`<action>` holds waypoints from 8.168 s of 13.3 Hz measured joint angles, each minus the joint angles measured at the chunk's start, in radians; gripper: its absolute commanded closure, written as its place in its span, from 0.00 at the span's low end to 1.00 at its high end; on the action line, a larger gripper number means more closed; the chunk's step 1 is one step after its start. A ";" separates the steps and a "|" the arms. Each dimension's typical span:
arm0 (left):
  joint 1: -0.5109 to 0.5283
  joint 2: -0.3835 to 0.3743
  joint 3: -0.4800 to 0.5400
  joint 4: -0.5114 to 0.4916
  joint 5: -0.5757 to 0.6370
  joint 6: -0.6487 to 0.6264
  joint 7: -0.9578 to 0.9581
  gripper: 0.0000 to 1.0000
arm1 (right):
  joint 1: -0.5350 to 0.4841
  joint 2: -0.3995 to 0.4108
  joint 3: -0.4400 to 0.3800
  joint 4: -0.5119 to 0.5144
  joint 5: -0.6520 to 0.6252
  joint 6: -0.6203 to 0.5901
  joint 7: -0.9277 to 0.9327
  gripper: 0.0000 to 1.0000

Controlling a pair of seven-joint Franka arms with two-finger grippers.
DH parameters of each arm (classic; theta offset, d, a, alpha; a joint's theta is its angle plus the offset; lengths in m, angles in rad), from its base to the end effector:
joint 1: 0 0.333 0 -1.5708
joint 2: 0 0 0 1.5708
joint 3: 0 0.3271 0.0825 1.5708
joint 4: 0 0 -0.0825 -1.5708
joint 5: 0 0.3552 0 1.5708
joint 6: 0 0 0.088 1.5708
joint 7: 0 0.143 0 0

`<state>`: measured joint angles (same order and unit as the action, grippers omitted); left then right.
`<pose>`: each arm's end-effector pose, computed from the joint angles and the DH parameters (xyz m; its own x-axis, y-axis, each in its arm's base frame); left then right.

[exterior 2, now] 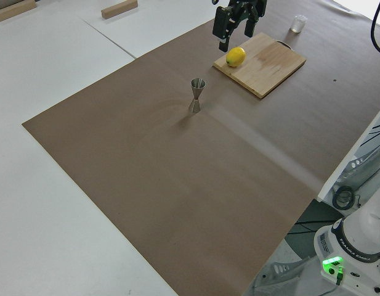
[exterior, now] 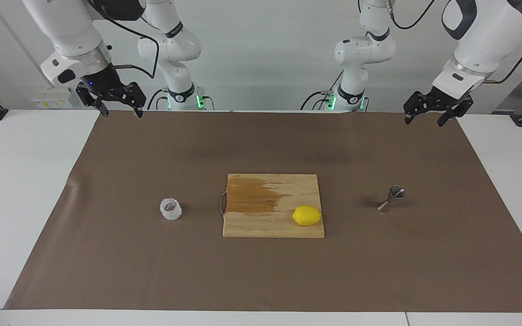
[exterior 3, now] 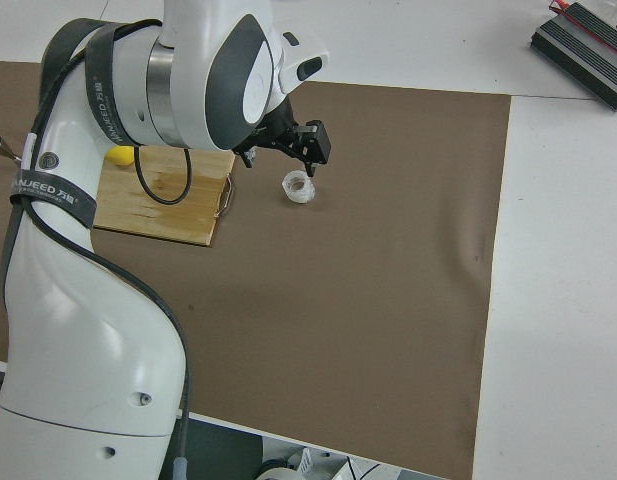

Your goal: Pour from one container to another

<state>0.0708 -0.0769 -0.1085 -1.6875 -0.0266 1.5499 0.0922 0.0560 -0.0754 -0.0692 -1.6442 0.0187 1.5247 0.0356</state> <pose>0.4940 -0.0244 0.5855 0.9899 -0.1292 -0.0592 -0.1280 -0.9915 0.0238 0.4943 -0.0051 0.6018 0.9979 -0.0475 -0.0451 -0.0485 -0.9986 -0.0223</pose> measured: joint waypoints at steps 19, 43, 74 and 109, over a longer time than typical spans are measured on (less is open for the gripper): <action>0.172 0.236 0.012 -0.010 -0.470 -0.116 -0.340 0.00 | 0.000 0.000 0.000 0.000 0.000 0.000 0.000 0.00; 0.337 0.589 -0.063 0.197 -0.739 -0.041 -0.987 0.00 | 0.000 0.000 0.000 0.000 0.000 0.000 0.000 0.00; 0.337 0.666 -0.078 0.131 -0.763 0.006 -0.974 0.00 | 0.000 0.000 0.000 0.000 0.000 0.000 0.000 0.00; 0.184 0.587 -0.192 0.184 -0.819 -0.053 -1.034 1.00 | 0.000 0.000 0.000 0.000 0.000 0.000 0.000 0.00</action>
<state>0.2545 0.5096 -0.3007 -1.5032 -0.8453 1.4967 -0.9418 0.0560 -0.0755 -0.0692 -1.6442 0.0187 1.5247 0.0356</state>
